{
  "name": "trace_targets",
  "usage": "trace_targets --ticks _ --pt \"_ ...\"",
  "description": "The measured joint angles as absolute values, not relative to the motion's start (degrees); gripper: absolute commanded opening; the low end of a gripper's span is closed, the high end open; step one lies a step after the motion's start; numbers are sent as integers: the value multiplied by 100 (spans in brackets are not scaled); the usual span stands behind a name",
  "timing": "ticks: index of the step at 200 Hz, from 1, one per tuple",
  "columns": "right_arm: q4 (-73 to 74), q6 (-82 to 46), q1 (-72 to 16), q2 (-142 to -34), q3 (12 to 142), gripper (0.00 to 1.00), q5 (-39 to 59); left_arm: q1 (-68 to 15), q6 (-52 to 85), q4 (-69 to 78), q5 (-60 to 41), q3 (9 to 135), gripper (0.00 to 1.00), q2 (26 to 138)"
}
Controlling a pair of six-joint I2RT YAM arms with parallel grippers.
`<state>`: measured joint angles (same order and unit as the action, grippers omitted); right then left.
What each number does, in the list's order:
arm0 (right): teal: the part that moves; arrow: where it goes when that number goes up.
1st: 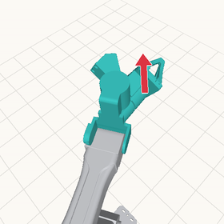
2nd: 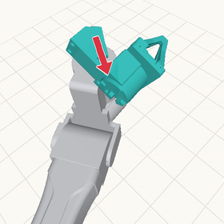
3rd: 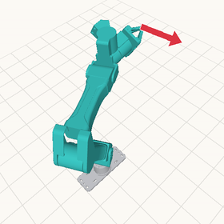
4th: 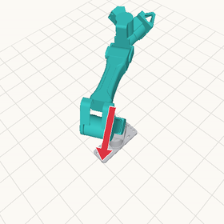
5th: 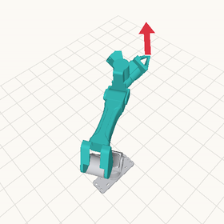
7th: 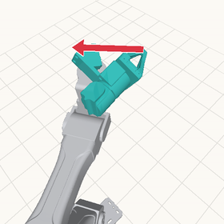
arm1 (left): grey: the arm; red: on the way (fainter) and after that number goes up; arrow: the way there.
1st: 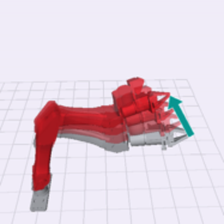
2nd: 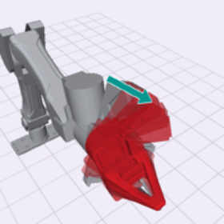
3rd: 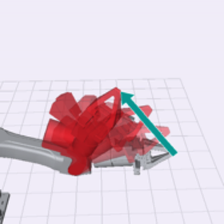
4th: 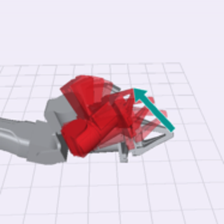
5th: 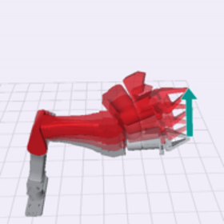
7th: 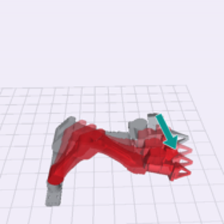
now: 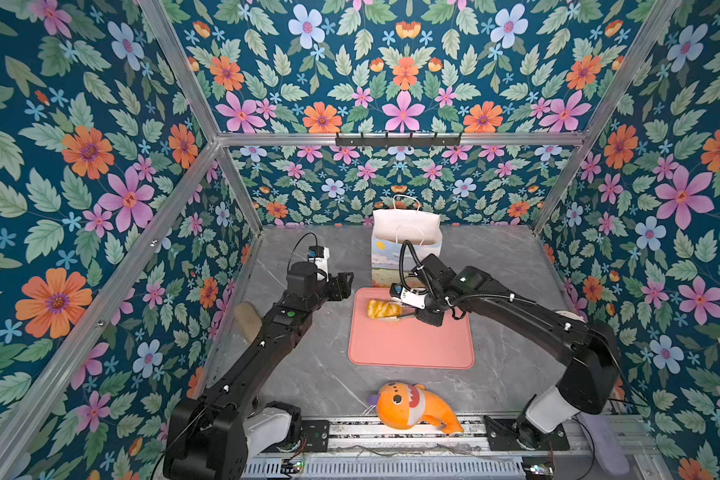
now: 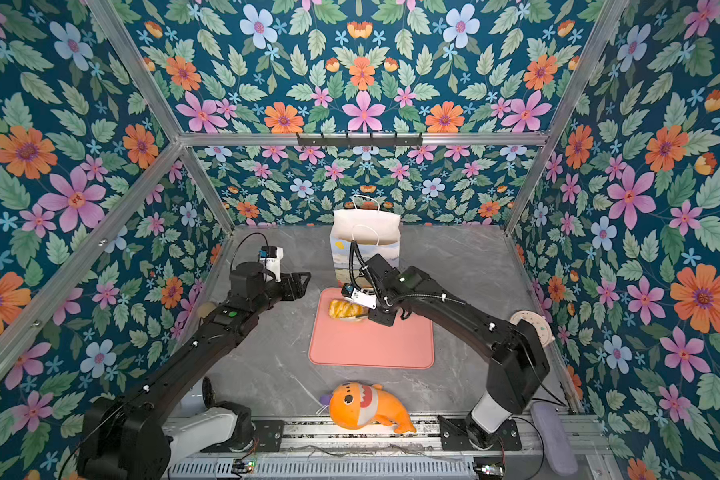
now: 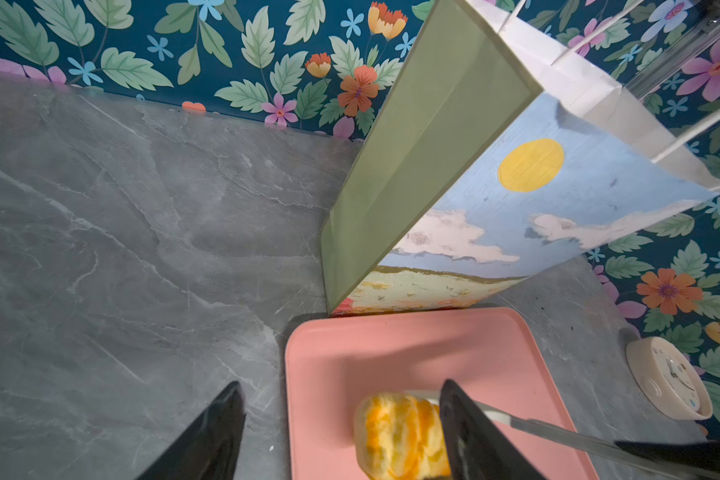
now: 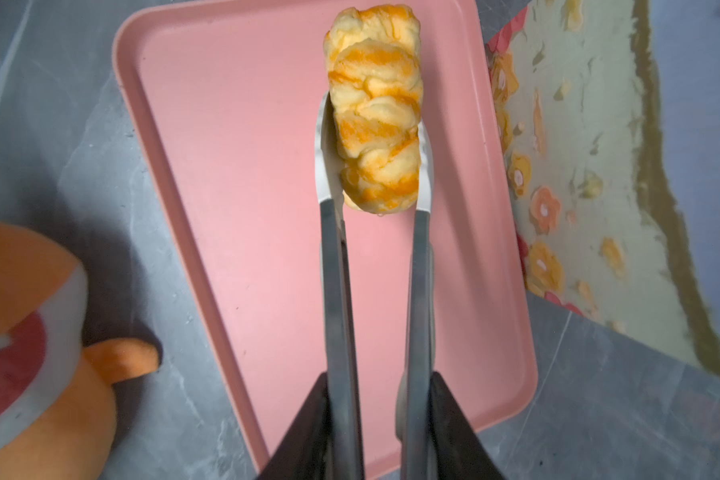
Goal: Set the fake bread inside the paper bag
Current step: 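Lower the open tongs around the striped bun with the right gripper, then close the tongs on the striped bun and lift it toward the paper bag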
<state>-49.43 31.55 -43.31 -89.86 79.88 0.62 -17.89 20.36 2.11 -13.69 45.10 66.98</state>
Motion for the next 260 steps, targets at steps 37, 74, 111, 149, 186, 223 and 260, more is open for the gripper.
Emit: trace_targets --ticks 37,74,111,149,186,223,260 --pt "-5533 2899 -4329 -8184 7854 36 307 -1789 2171 497 -1551 4858 71 7089" --pt "-6226 2687 -4167 -7719 7730 35 261 -1802 2285 567 -1634 5533 65 7616" --pt "-6770 2394 -3347 -7452 7894 36 187 -1841 2366 572 -1678 5900 65 7824" --pt "-7100 2274 -2558 -7161 8152 37 287 -1885 2401 596 -1785 6080 65 7957" --pt "-7334 2272 -1487 -7144 8683 36 274 -1890 2423 591 -1861 6169 65 8097" --pt "-7314 2320 -985 -7397 9273 37 228 -1900 2421 585 -1929 6283 66 8108" --pt "-7371 2746 -945 -7673 9808 35 390 -1907 2510 504 -1804 6447 66 8114"
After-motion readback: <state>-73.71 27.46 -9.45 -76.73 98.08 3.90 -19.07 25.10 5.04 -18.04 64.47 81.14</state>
